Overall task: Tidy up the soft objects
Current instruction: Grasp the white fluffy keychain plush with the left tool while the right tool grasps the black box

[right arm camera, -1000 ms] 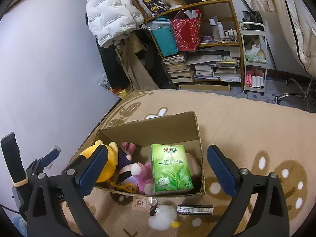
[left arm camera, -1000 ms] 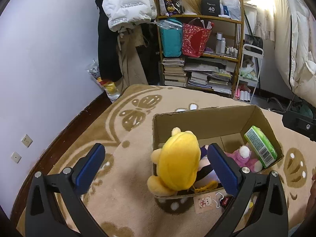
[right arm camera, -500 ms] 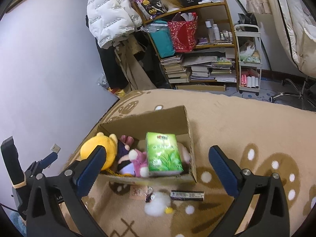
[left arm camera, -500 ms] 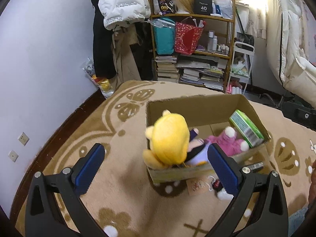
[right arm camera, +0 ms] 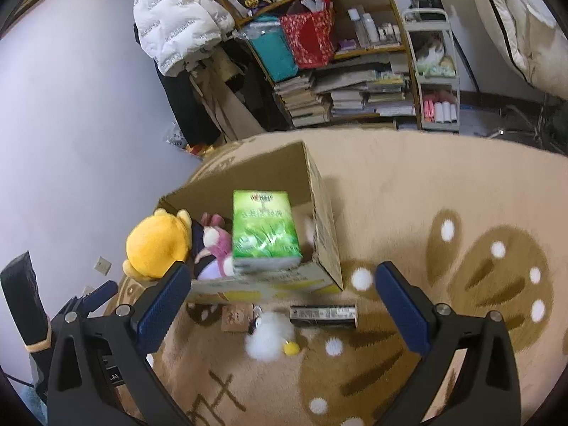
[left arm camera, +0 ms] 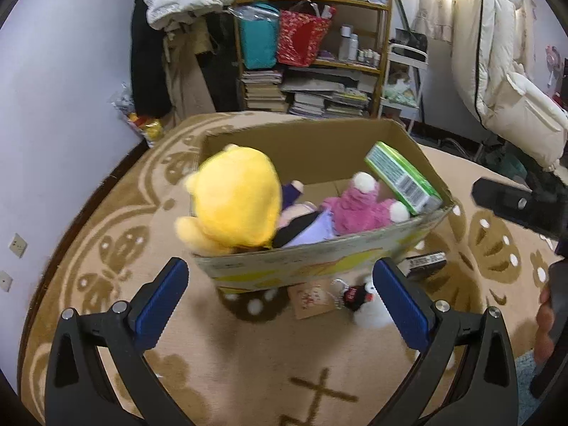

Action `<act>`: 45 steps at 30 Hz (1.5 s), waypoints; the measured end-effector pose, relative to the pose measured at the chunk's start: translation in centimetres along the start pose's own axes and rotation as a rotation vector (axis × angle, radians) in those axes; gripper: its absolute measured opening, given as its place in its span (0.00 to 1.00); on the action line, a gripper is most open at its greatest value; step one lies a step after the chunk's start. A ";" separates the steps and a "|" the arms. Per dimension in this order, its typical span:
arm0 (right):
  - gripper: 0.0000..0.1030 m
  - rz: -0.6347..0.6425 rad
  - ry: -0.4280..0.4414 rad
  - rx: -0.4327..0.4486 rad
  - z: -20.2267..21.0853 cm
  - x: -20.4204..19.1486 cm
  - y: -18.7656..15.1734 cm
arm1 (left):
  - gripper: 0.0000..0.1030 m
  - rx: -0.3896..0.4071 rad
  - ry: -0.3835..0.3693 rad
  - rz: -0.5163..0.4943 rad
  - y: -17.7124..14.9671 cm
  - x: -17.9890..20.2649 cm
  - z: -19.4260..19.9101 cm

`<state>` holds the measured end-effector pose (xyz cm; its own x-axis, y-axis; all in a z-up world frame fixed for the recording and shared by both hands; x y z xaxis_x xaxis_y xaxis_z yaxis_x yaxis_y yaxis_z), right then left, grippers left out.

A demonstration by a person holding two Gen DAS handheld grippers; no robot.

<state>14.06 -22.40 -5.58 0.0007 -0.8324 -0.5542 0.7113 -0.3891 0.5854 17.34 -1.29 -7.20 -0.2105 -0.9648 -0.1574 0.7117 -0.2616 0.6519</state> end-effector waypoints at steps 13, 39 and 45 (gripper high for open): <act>1.00 -0.036 0.019 -0.106 -2.8 2.8 -2.5 | 1.00 -0.059 -0.049 -0.074 -1.0 3.5 -2.6; 1.00 -0.150 0.059 -0.194 -6.5 6.5 -5.4 | 0.99 -0.135 -0.051 -0.179 -3.1 7.1 -6.2; 1.00 -0.154 0.061 -0.216 -7.2 6.8 -5.8 | 0.99 -0.158 -0.059 -0.195 -3.5 7.8 -7.2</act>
Point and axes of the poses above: each gripper's, at about its wrist camera, not at the fingertips, and z roughly against the way its jaws point, x to its right, y to its top, the point moved 3 cm from there along -z, roughly the way its jaws point, and after that the axes turned 11 degrees about y, right-handed, at the moved point
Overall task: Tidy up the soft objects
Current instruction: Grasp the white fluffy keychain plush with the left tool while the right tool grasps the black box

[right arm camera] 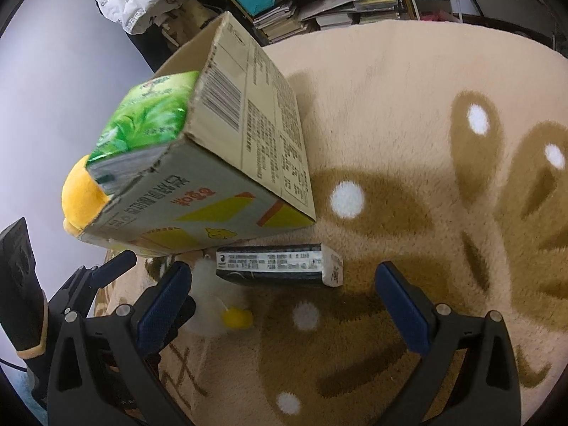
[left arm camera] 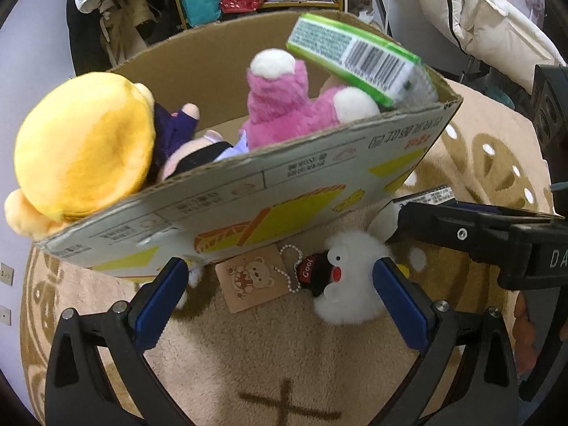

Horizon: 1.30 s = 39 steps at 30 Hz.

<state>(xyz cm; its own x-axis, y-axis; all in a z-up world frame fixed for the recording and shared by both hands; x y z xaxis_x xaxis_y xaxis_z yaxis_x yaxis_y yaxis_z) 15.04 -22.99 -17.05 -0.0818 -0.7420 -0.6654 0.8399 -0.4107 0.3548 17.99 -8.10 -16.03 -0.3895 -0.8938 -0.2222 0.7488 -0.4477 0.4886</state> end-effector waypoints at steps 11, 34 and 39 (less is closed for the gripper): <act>0.77 -0.028 0.026 -0.013 -1.3 0.5 1.3 | 0.99 -0.028 -0.042 0.000 0.1 0.7 -1.1; 0.78 -0.040 0.034 -0.009 -1.1 1.0 1.4 | 0.81 -0.084 -0.078 0.001 0.2 2.4 -3.9; 0.78 -0.034 0.031 -0.010 -1.0 1.1 1.2 | 0.68 -0.086 -0.090 -0.002 -0.2 2.8 -3.7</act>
Point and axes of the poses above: each gripper's, at about its wrist camera, not at the fingertips, and z roughly against the way its jaws point, x to its right, y to its top, the point moved 3 cm from there along -z, roughly the way its jaws point, and after that the axes turned 11 degrees about y, right-handed, at the moved point
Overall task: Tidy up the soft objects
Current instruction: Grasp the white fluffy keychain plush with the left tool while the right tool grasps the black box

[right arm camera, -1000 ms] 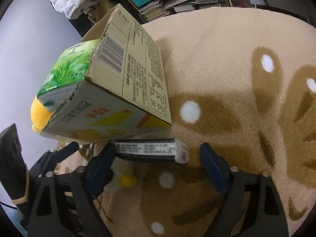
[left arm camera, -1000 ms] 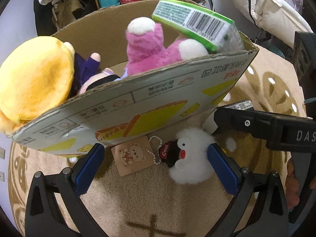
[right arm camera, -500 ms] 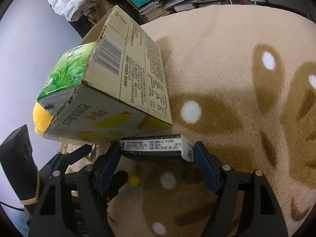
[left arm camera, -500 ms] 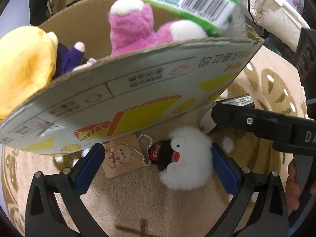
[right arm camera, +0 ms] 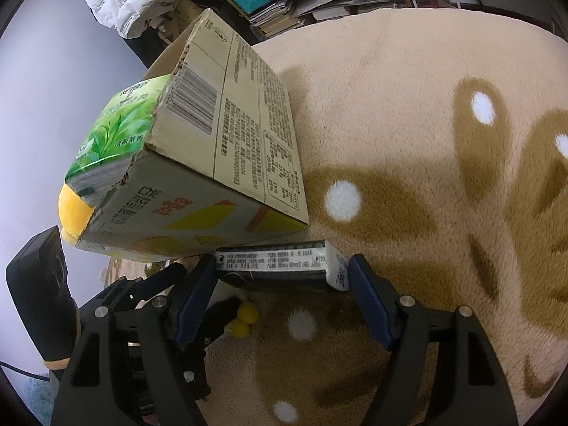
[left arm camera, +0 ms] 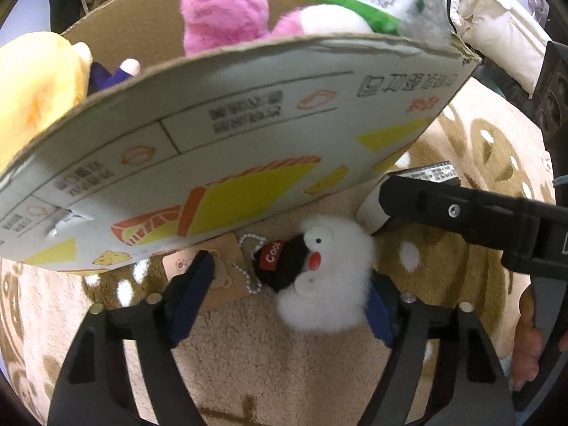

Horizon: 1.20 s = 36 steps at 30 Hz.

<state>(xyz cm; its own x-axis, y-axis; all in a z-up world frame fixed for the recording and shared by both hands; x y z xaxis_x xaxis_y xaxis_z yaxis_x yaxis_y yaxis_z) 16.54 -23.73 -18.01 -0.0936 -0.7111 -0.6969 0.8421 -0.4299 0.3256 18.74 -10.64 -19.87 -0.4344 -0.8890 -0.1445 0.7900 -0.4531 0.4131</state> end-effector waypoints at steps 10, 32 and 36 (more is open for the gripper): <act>0.77 0.014 -0.009 0.009 0.1 -0.2 -0.5 | 0.44 0.015 -0.038 -0.025 -0.3 1.3 0.5; 0.77 0.068 -0.048 0.071 1.6 -2.3 -1.5 | 0.43 0.047 0.015 0.054 -1.9 -3.3 3.3; 0.77 0.072 -0.055 0.080 2.3 -2.7 -1.7 | 0.43 0.056 0.023 0.070 -1.8 -4.3 4.4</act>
Point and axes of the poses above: each gripper's, at about its wrist camera, not at the fingertips, and z roughly against the way its jaws point, x to its right, y to its top, the point moved 3 cm from there along -z, roughly the way its jaws point, and after that the axes turned 11 degrees about y, right-handed, at the moved point
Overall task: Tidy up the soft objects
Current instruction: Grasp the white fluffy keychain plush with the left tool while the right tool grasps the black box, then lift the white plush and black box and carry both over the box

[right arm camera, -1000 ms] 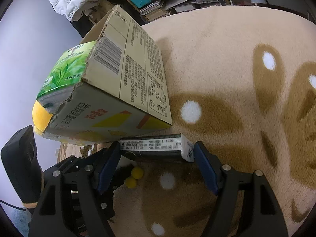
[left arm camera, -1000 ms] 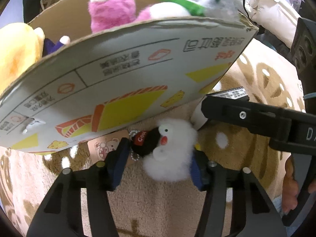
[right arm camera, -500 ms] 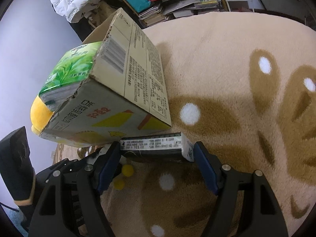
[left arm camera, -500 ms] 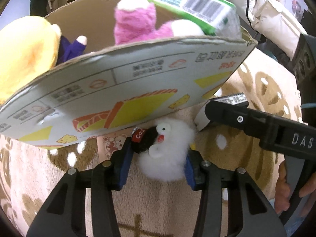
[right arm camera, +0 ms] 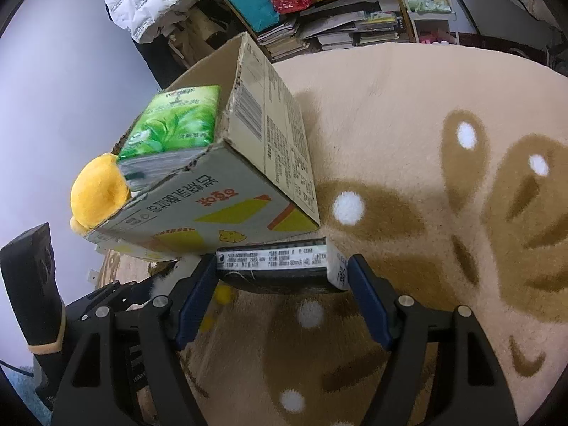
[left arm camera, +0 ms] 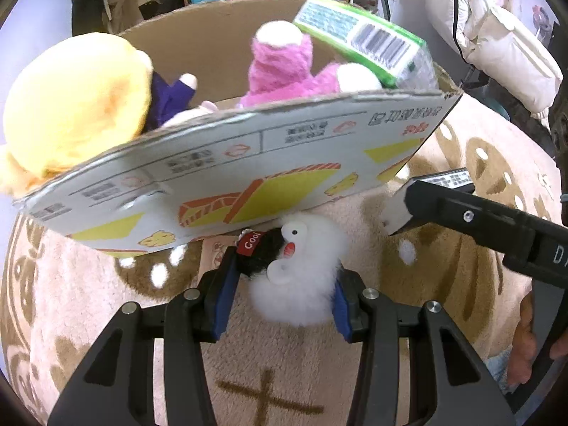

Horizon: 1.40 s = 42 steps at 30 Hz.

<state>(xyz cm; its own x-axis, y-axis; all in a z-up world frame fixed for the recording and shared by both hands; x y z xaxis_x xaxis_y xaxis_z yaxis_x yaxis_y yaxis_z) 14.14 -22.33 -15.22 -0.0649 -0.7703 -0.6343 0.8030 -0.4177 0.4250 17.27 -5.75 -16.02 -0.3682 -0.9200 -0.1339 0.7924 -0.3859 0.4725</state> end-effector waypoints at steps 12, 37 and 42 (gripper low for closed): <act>0.76 0.039 0.011 0.020 2.8 -2.6 0.1 | 0.43 0.104 0.077 0.034 -0.9 -1.4 5.7; 0.76 0.156 0.063 0.151 6.4 -9.4 4.5 | 0.44 0.358 0.136 0.104 6.3 -4.7 13.0; 0.76 0.165 0.071 0.163 5.6 -9.9 6.4 | 0.44 0.374 0.139 0.102 8.2 -5.2 12.4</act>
<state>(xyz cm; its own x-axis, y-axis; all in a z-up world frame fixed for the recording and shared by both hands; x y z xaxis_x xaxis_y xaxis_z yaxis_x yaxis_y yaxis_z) 16.56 -20.07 -2.57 0.1057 -0.8011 -0.5891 0.6929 -0.3655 0.6215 19.64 -3.30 -0.62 -0.2074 -0.9625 -0.1746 0.5803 -0.2648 0.7702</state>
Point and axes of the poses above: each gripper's, at about its wrist camera, not at the fingertips, and z roughly against the way its jaws point, x to its right, y to its top, the point moved 3 cm from there along -z, roughly the way its jaws point, and after that the axes turned 11 degrees about y, right-handed, at the moved point
